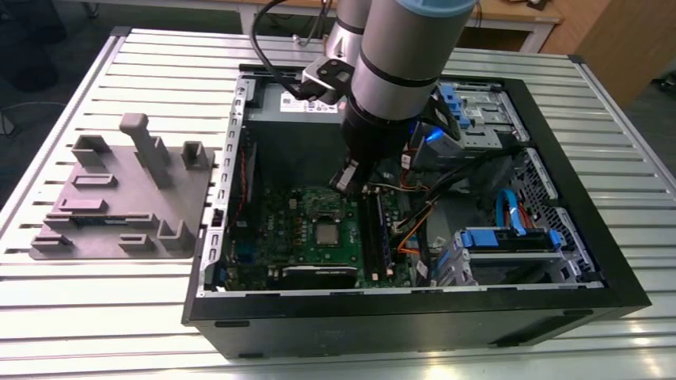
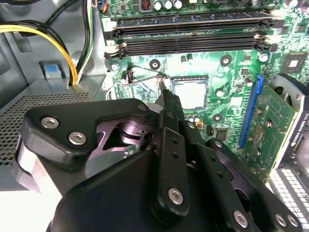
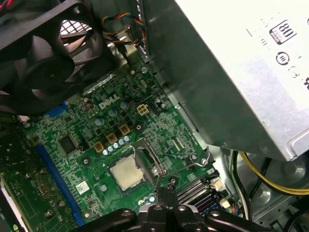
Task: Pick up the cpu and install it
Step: 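Close the cpu cover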
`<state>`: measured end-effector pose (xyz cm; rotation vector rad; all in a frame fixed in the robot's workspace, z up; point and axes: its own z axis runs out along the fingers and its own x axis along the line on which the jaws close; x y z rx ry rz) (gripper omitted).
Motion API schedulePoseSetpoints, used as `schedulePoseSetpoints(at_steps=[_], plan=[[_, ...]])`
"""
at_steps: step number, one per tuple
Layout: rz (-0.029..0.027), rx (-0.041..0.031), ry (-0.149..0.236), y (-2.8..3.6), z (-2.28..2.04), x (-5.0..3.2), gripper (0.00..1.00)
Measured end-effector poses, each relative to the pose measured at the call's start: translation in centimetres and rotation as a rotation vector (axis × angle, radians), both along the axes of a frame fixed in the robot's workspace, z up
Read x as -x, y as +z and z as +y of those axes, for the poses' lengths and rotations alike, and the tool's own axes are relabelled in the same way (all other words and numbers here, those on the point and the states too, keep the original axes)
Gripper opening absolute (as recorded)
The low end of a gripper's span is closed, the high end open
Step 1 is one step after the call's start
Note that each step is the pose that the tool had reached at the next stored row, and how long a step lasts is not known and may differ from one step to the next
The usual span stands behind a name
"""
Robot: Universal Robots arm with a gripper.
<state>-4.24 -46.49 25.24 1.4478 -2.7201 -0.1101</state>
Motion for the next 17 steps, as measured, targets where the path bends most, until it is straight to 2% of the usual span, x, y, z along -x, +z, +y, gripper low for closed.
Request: schedulePoseSetpoints(at_steps=[4,17], plan=[[-0.0001,-0.0001,0.001,0.00,-0.34,0.01,0.10],[-0.0001,-0.0001,0.004,0.00,-0.63,0.00,0.10]])
